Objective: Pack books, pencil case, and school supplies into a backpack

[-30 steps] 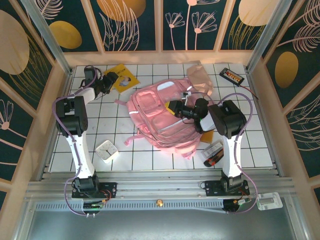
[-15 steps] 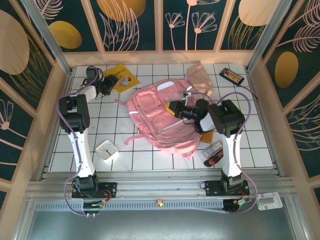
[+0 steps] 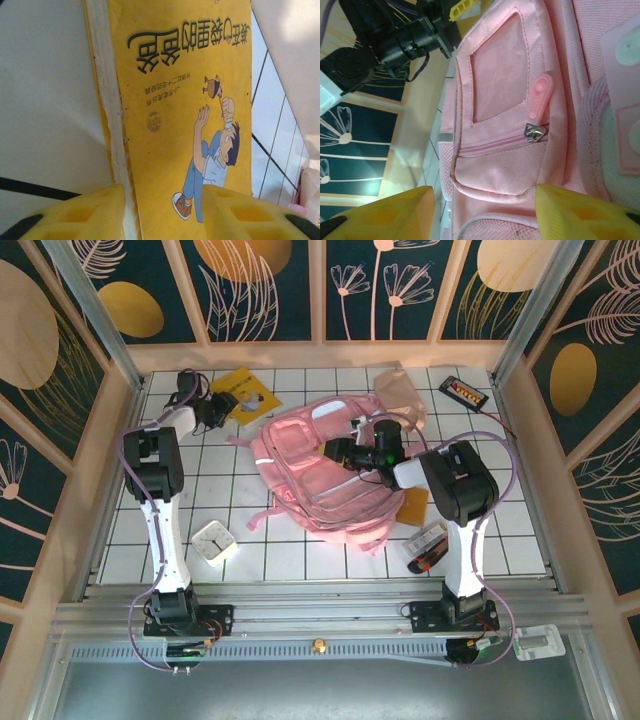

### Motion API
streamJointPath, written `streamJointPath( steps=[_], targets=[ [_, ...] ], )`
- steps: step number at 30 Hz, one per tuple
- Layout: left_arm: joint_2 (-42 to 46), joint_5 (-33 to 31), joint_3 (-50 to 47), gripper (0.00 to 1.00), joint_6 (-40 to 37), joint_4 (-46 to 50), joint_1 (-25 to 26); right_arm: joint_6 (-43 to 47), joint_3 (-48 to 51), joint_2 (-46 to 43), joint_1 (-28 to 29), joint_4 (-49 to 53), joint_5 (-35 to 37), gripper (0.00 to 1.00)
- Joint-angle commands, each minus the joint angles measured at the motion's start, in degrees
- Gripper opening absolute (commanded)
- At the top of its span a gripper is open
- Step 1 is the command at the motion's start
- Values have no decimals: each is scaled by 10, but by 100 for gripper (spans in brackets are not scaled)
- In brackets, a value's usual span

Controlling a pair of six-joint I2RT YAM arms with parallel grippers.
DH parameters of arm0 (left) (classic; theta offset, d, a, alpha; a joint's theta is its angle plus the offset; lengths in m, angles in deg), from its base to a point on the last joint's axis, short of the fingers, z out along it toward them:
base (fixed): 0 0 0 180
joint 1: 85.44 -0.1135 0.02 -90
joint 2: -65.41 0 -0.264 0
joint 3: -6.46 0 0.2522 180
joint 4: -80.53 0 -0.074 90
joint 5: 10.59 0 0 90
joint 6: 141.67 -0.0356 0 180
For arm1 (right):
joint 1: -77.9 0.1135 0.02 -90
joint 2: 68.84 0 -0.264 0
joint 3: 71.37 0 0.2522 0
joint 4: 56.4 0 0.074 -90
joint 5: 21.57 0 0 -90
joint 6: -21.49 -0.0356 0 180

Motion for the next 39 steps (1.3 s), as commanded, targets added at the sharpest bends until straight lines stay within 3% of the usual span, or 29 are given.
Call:
streamJointPath(
  steps=[1, 9, 15, 20, 33, 39],
  targets=[
    [-19, -3, 25, 32, -1, 6, 9, 69, -18, -8, 15, 137, 54, 56],
    [-27, -7, 33, 1, -6, 20, 9, 94, -33, -24, 24, 188, 80, 56],
    [25, -15, -39, 0, -20, -2, 6, 109, -31, -62, 24, 221, 91, 56],
    [133, -23, -167, 0, -13, -67, -2, 114, -17, -102, 19, 238, 95, 56],
    [370, -67, -442, 0, -49, -111, -51, 132, 15, -187, 19, 301, 114, 56],
    [469, -49, -558, 0, -41, -131, -51, 184, -35, -216, 71, 401, 157, 58]
  ],
)
